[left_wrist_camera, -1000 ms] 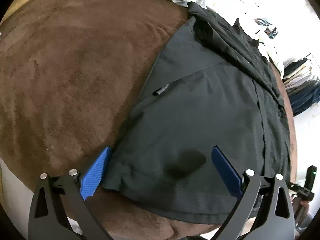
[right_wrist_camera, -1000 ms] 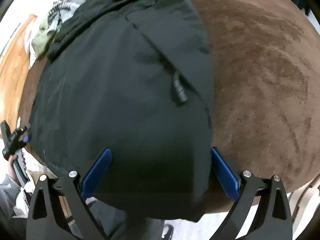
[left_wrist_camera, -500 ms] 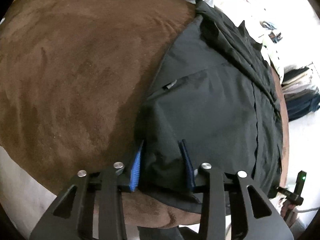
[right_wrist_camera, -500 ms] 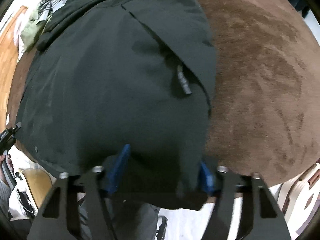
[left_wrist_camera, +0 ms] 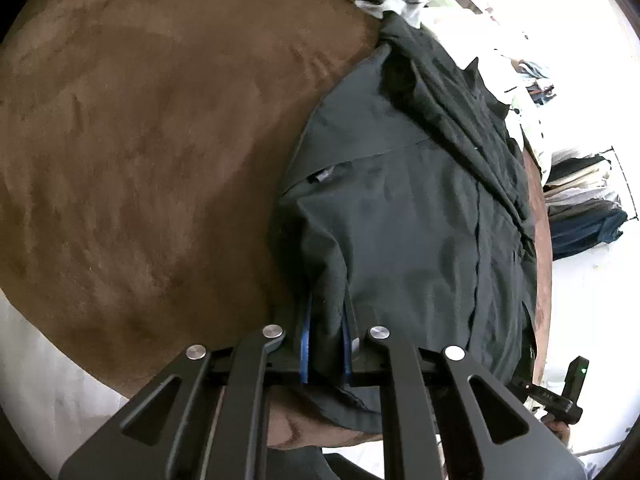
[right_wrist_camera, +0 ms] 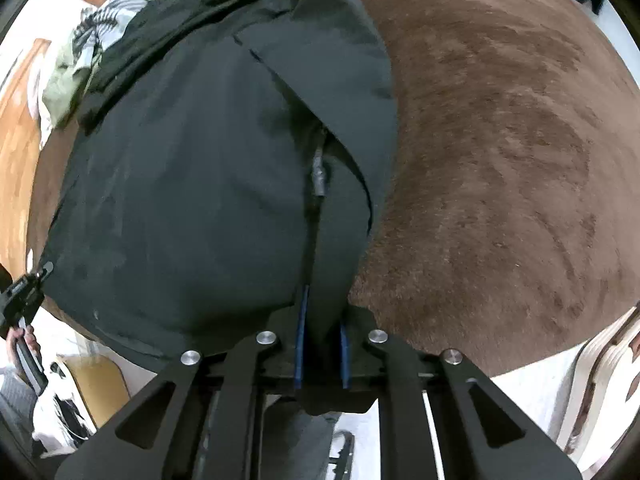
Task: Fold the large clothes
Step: 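Grasp the black jacket hem with both tools, then lift the hem with both tools and carry it toward the collar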
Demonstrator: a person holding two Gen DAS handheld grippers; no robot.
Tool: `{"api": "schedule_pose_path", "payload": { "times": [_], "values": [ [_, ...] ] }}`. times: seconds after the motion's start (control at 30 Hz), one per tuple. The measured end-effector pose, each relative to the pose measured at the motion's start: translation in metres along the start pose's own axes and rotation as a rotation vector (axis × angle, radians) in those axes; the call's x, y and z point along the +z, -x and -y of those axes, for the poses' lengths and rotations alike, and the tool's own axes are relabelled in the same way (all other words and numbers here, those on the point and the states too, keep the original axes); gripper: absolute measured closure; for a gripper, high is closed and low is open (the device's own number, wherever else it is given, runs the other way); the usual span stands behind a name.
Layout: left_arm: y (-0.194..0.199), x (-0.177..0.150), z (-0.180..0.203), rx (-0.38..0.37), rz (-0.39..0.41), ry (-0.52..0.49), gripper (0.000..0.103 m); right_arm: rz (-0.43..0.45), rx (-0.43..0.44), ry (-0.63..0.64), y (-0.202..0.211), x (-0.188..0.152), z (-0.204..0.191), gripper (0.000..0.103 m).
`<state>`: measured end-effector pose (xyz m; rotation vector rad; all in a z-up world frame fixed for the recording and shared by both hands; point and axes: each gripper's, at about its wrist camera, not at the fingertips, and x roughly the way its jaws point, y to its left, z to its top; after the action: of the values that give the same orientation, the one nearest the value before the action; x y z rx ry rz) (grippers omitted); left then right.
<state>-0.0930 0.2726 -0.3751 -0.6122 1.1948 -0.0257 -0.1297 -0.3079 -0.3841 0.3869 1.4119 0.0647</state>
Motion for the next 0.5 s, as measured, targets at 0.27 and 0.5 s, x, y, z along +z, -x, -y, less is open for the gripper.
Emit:
{"api": "schedule_pose_path", "payload": {
  "times": [0.27,0.5],
  "values": [
    [0.023,0.018,0.033,-0.021,0.039,-0.054,0.09,0.027,0.055,-0.055,0.033,0.004,-0.007,0.09],
    [0.04,0.052,0.076,-0.028,0.101,-0.116,0.09,0.115,0.045,-0.055,0.084,0.032,-0.019,0.094]
  ]
}}
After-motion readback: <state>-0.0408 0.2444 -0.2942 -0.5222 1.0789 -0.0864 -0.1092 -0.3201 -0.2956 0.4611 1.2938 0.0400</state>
